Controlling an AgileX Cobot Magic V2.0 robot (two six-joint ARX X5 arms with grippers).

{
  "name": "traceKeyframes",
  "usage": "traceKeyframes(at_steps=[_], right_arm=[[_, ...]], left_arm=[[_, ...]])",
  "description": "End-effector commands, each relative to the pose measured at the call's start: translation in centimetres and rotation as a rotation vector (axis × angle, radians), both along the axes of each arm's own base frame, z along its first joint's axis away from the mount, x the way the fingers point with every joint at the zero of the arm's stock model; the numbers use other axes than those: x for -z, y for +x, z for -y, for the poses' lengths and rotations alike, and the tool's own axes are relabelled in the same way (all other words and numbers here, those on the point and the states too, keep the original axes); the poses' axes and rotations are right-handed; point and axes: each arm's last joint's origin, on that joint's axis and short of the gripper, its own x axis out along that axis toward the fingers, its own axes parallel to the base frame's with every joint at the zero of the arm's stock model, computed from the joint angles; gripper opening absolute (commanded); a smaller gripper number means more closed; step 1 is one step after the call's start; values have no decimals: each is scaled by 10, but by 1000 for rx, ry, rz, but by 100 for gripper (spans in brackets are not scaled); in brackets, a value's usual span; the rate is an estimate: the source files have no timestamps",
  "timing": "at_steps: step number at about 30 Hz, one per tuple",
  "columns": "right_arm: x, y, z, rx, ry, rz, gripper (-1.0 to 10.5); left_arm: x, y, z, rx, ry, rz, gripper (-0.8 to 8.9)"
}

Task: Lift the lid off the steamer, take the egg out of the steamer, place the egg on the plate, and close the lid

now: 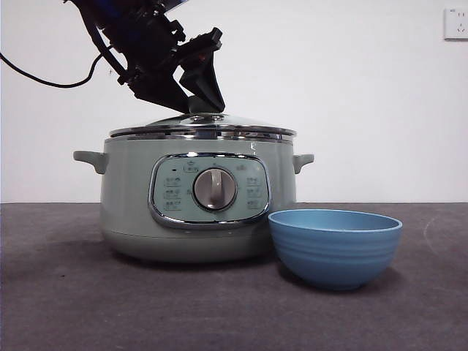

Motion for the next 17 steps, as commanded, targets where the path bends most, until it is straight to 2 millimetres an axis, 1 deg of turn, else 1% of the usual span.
traceKeyframes(at_steps=[1, 12, 17], right_arm=[[1, 1, 0, 3, 6, -5, 446], [1, 1, 0, 2, 5, -3, 446], [1, 1, 0, 2, 4, -3, 446]], left_arm=[[-7, 0, 1, -9, -2, 37, -9], [-1, -3, -1, -9, 40, -34, -8], [-1, -3, -1, -7, 39, -34, -8]])
